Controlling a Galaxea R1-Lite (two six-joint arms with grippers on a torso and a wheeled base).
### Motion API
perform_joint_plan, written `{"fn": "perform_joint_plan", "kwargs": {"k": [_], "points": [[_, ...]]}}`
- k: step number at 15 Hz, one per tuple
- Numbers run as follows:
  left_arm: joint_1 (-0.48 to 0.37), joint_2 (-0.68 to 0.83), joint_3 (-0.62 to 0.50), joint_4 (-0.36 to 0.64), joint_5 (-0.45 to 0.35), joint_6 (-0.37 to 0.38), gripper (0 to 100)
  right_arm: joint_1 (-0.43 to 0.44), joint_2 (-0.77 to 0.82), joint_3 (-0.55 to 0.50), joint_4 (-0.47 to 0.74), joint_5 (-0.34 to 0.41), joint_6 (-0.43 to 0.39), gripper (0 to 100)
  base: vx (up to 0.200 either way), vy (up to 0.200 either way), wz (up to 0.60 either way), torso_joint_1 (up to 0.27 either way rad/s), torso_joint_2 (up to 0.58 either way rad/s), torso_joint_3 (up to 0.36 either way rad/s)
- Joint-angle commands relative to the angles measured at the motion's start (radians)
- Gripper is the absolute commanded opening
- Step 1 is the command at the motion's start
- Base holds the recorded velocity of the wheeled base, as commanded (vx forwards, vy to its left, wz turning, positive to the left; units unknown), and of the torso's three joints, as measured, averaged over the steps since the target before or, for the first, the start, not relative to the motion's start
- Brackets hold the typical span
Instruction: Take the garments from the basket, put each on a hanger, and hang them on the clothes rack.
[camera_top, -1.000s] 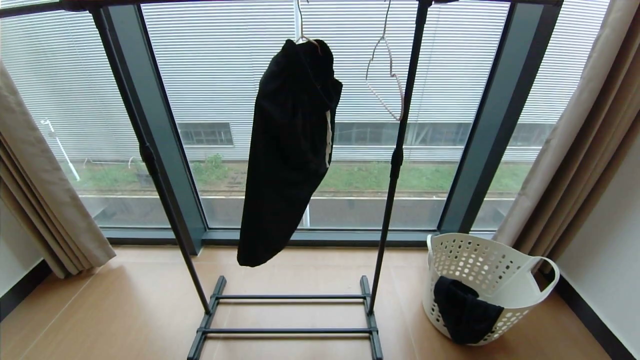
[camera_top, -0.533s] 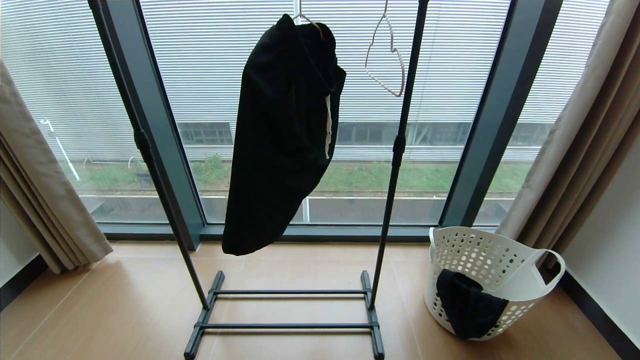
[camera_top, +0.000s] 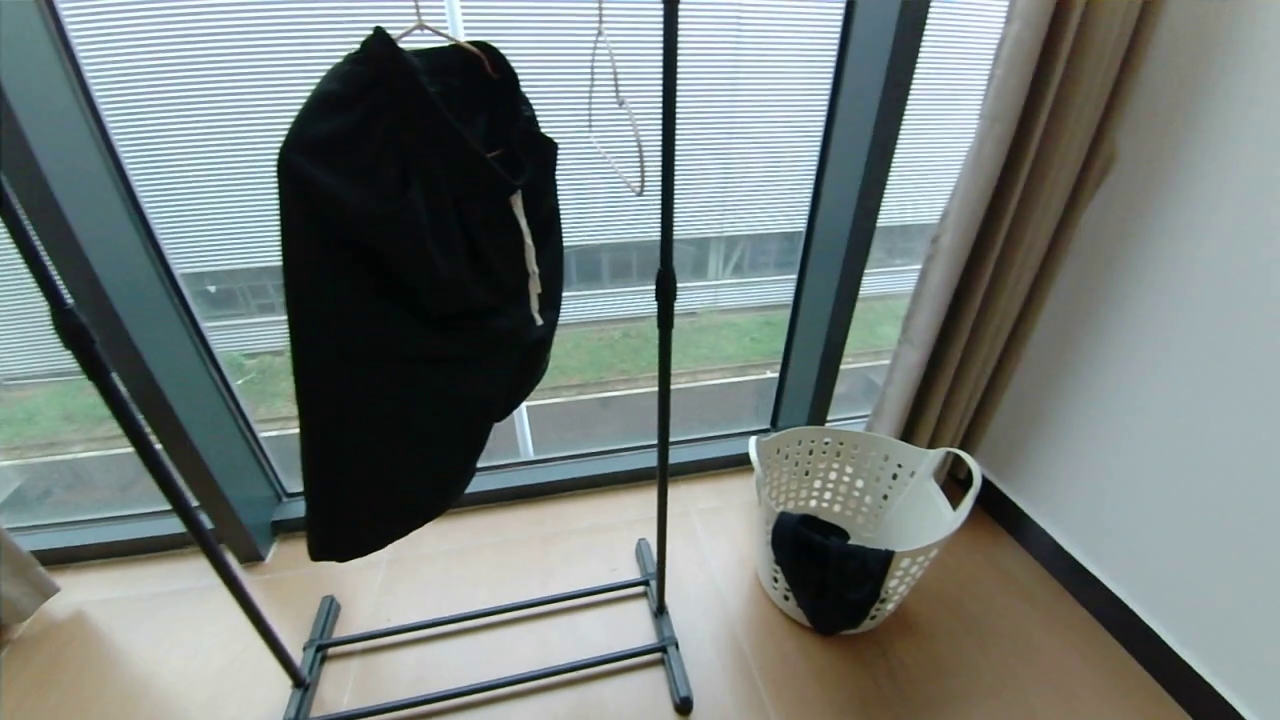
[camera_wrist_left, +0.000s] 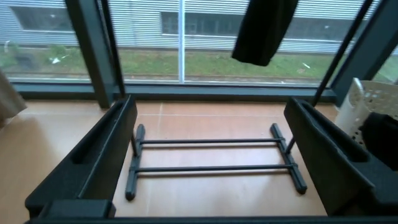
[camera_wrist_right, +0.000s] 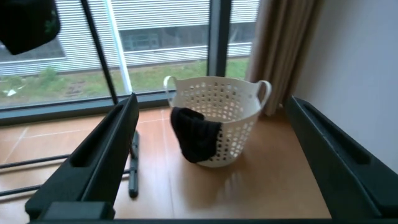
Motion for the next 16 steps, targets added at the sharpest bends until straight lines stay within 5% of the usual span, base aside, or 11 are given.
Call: {"fn": "perform_joint_plan", "kwargs": {"k": [1,11,16], "points": [[0.0,0.001,-0.001,0.0,0.0,0.0,100,0.0,0.001,0.0,-0.001,0.0,0.0,100,0.0,0.0,-0.6,0.002,0.01,0.007],[0.0,0.001,-0.001,0.0,0.0,0.0,100,0.0,0.001,0.0,-0.001,0.0,0.001,100,0.0,-0.18,-0.06,0.0,0.0,0.004],[0.0,0.001,-0.001,0.0,0.0,0.0,100,0.0,0.001,0.0,-0.001,0.0,0.001,100,0.2,-0.08,0.0,0.002,0.01,0.001]]}}
